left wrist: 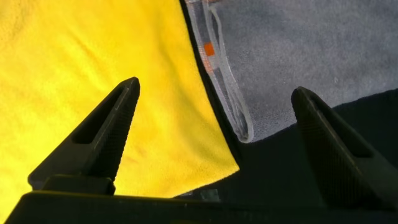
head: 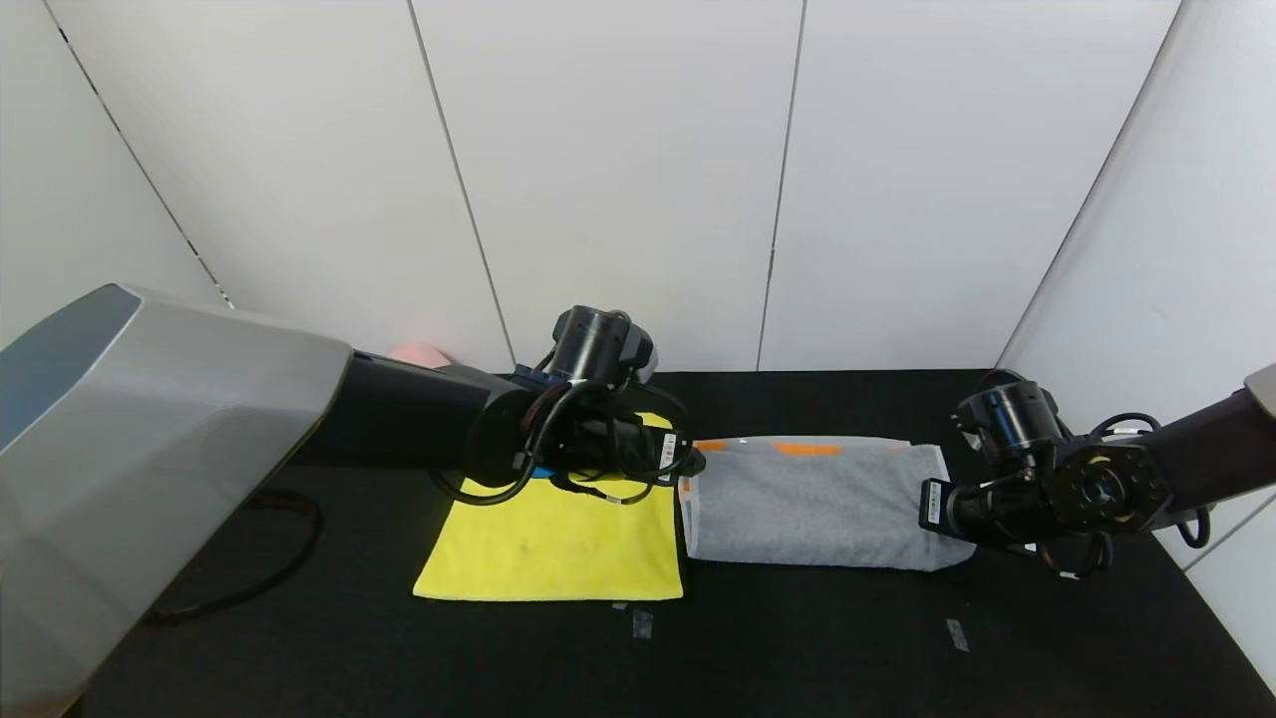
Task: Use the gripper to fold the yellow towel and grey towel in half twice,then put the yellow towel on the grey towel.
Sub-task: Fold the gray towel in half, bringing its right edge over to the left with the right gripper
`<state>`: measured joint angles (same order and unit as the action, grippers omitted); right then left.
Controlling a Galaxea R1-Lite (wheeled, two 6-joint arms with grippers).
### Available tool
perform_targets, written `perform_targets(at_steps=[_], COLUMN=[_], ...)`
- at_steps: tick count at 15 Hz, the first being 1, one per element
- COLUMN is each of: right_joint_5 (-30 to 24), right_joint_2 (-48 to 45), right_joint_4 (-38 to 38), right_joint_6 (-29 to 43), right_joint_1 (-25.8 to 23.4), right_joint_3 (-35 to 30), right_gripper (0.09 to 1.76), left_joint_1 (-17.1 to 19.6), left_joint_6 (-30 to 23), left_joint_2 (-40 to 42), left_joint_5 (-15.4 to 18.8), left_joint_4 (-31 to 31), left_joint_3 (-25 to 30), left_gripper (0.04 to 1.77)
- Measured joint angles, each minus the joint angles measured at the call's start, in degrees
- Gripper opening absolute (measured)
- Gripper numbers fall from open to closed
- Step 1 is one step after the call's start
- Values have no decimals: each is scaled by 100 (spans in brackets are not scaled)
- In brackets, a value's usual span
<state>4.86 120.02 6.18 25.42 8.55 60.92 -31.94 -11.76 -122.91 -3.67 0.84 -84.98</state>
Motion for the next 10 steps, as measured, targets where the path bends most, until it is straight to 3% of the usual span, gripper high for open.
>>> perform_targets(at_steps=[10], right_joint_5=[-7], right_joint_2=[-317], right_joint_4=[0], right_joint_6=[-308], right_joint_1=[-566], right_joint_3=[-105], right_gripper=[20], left_joint_1=[-22], left_joint_6=[-5], left_joint_2=[74], left_joint_5=[1], left_joint_4=[5], left_joint_3=[0], left_gripper=[172])
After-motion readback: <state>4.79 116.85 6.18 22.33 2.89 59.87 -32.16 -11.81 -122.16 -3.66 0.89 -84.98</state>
